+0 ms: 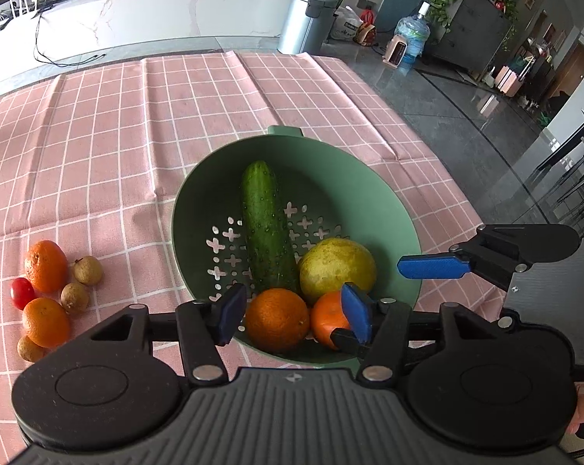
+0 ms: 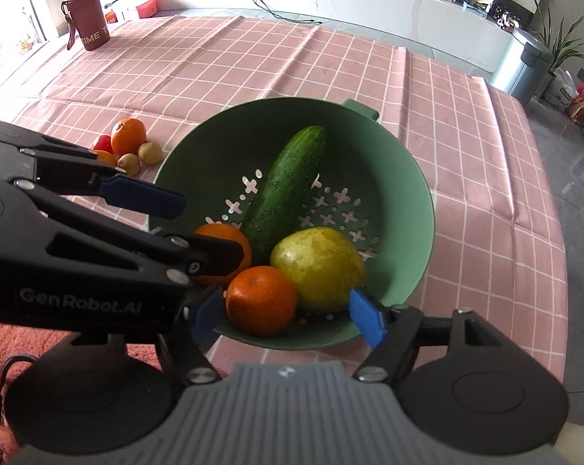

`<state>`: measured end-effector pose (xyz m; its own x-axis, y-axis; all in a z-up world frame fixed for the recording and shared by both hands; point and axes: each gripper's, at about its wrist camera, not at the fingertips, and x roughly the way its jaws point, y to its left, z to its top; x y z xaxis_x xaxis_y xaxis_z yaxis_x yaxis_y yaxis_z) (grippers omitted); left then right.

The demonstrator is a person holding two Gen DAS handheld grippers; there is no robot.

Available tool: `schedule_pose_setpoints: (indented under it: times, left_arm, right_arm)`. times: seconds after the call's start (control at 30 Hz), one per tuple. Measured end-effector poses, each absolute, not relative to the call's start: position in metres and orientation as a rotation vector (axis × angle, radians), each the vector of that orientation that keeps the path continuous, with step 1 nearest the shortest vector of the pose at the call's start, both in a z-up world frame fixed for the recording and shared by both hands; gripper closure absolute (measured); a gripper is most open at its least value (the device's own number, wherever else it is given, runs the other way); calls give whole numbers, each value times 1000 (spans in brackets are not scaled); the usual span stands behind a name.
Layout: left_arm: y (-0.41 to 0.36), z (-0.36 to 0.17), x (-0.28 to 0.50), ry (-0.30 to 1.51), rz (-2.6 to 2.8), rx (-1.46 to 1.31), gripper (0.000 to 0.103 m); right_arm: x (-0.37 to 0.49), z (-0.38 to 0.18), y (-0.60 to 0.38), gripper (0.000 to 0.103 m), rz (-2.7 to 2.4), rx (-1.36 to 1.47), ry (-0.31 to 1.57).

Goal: Organize fruits
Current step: 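Withdraw both grippers from the colander back toward the remaining fruits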

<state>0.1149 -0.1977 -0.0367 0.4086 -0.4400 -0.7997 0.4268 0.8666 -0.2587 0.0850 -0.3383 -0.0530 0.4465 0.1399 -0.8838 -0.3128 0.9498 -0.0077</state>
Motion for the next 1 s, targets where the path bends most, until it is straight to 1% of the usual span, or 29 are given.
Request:
schedule_pose_setpoints:
  times: [0.17, 0.53, 0.77, 1.0]
  left_arm:
    - [-190, -14, 105, 944, -550, -15, 37]
    - [-142, 26, 89, 785, -482, 81, 37]
    - [-99, 27, 85, 758, -442, 97, 36]
    - [-61, 16, 92, 771, -390, 86, 37]
  right_arm:
    - [78, -36, -333, 33, 255, -220, 1007]
    - [60, 1, -299, 33, 241, -128, 810]
    - [56, 1, -257, 33, 271, 4, 745]
    - [61, -16, -206, 33, 282, 84, 739]
